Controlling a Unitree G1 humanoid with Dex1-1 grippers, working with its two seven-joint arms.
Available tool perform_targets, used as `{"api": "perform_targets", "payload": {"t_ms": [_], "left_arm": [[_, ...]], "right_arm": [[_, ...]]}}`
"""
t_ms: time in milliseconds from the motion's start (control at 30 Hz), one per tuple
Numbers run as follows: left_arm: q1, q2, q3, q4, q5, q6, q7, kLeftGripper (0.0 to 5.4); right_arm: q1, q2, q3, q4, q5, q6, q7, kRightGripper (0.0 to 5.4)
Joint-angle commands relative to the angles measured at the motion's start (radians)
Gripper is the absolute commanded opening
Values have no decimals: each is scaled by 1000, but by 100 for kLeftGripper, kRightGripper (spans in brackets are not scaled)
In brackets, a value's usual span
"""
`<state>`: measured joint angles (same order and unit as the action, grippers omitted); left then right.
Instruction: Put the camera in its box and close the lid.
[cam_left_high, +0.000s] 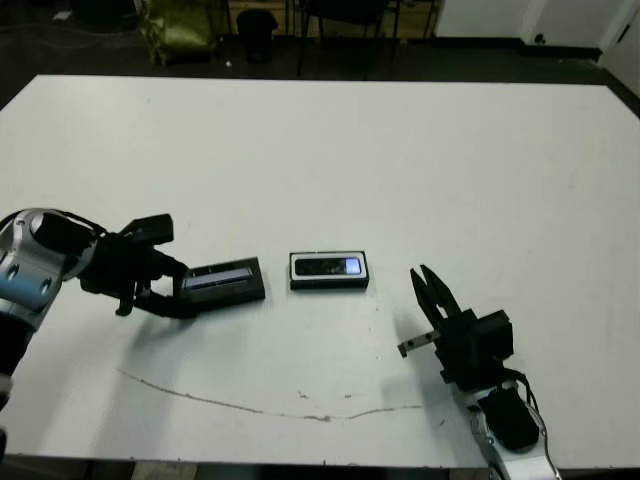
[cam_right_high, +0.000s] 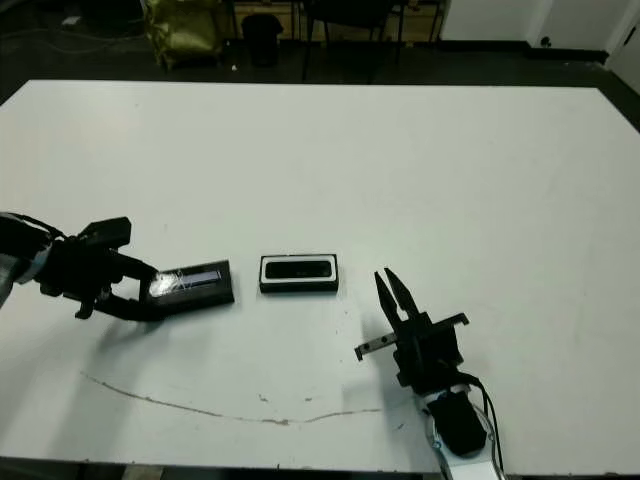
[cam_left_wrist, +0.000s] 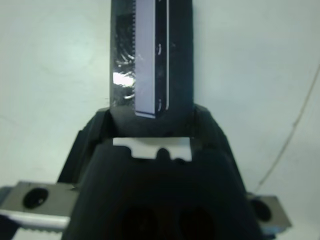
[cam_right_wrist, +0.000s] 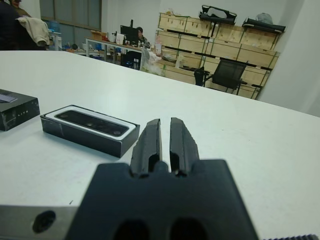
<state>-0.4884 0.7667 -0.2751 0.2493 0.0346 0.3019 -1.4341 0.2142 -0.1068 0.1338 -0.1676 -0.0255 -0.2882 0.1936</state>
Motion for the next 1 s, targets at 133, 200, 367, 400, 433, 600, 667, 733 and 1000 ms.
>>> {"api": "perform_targets", "payload": {"t_ms": [133,200,367,400,433,600,667,733,1000], "left_arm": [[11,37,-48,-40,3,23,-29,226],[10,39,-47,-39,11,11,-13,226],[62,-35,145,71,-163,49,76,225],[58,-58,181,127,-208,31,74,225],[45,-85,216,194,-255,7,58,225],[-81,-126,265,367,-329,-45,-13,225],[-122,-126,264,367,-328,-45,-11,225],[-165,-120,245,356,-317,-21,-12,225],[-356,-145,117,404,-219,-36,-87,225]], "right_arm": [[13,-8,-7,-9,-3,36,-5,0],[11,-8,-6,-1,-1,24,-4,0],[12,-3,-5,4,4,31,-5,0],[13,-3,-4,1,2,36,-6,0],[14,-3,-3,-2,0,42,-7,0],[17,-3,3,-15,-20,56,-18,0],[14,0,6,-8,-10,52,-13,0],[11,4,8,-1,-3,43,-11,0],[14,6,15,-21,-17,59,-20,0]]}}
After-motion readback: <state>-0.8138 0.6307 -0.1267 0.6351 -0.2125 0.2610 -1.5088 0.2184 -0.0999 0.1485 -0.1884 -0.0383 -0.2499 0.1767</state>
